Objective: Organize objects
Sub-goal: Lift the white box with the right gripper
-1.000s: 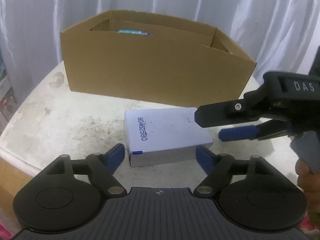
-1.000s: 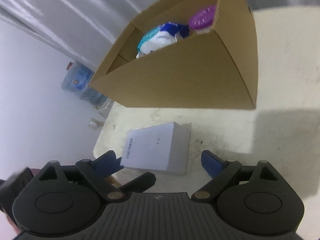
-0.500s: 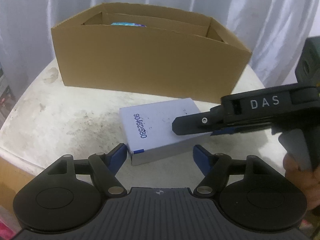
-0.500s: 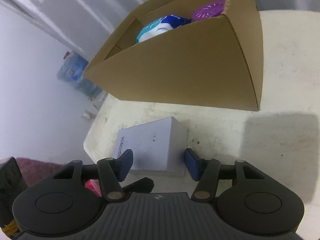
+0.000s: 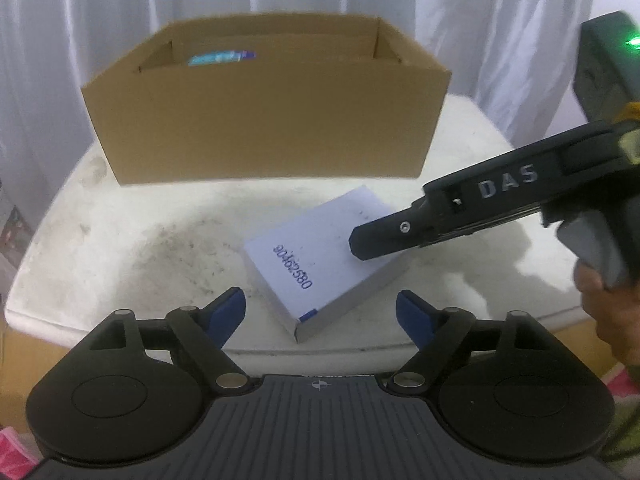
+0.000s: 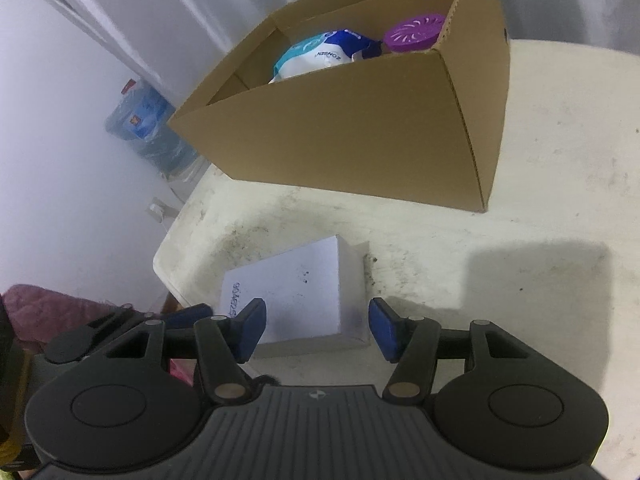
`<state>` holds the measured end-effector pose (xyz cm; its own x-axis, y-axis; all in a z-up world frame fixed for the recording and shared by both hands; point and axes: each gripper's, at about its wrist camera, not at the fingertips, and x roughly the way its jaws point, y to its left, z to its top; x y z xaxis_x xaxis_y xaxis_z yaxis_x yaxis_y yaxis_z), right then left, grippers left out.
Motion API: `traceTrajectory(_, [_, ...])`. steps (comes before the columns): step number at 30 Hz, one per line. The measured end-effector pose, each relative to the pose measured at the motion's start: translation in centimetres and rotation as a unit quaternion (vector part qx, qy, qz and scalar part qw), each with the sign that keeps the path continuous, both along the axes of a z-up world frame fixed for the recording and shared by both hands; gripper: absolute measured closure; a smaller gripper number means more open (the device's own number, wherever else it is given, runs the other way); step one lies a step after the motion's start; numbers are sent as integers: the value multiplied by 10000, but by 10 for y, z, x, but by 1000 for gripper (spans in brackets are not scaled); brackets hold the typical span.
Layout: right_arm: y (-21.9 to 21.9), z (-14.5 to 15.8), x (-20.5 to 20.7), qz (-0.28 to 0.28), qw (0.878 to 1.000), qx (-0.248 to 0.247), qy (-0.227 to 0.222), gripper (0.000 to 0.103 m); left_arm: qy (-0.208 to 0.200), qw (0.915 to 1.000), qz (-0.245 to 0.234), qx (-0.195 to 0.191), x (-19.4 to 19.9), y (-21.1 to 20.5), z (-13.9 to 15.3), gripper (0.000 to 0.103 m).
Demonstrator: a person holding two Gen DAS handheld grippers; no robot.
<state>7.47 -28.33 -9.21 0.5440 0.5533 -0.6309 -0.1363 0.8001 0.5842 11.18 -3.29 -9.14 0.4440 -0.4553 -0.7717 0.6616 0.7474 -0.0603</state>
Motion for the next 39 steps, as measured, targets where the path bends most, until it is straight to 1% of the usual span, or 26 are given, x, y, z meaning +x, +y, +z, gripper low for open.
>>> traceTrajectory(2, [2,-3,2,-40,10000,0,32,42,84,9999,34,78,7,-3,-8,20])
traceTrajectory(4, [3,-4,5,-86,9999,48,51,42,85,9998,88,143,10,-4,-12,20])
traceTrajectory(6, [3,-5,8,-130,9999,87,46,42,110,9998,161,105,12,-3,-14,23])
traceTrajectory(7, [3,-5,8,-152,9998,101,29,42,137,9997,191,79,13,-2,-15,27])
traceTrajectory(9, [5,-5,10,-138,9999,63,-10,41,117,9997,229,44,13,-1,-16,30])
traceTrajectory(11, [8,-4,9,-90,9999,-2,-49,40,133,9997,180,-6,12,-2,-14,36])
traceTrajectory(12, [10,-3,9,-69,9999,-39,-66,40,116,9997,195,26,10,-3,-13,37])
traceTrajectory(15, [11,-2,5,-21,10000,-75,-49,39,68,9996,177,191,3,-6,-11,37])
traceTrajectory(19, [12,-1,-3,50,9999,-120,-28,40,159,9996,136,185,-2,-3,-10,36])
traceTrajectory(21, [9,-1,-6,29,9999,-88,-41,40,167,9996,153,192,-1,-4,-11,33])
traceTrajectory(23, [5,-1,-5,-86,9999,-25,-45,40,180,9995,169,215,1,-5,-11,27])
traceTrajectory(27, [1,-4,-2,-179,9998,35,7,40,240,9992,146,271,7,-9,-13,21])
traceTrajectory(31, [5,-5,-2,-118,9999,43,-28,40,253,9993,134,232,7,-11,-14,21])
traceTrajectory(33, [8,-5,-1,-88,9999,50,-46,40,195,9994,124,261,6,-12,-15,20])
traceTrajectory(35, [12,-3,-3,-78,9999,-69,-106,38,160,9994,120,291,6,-13,-16,20])
traceTrajectory(39, [16,-3,-4,-106,9997,-149,-146,37,179,9993,164,271,6,-14,-16,21])
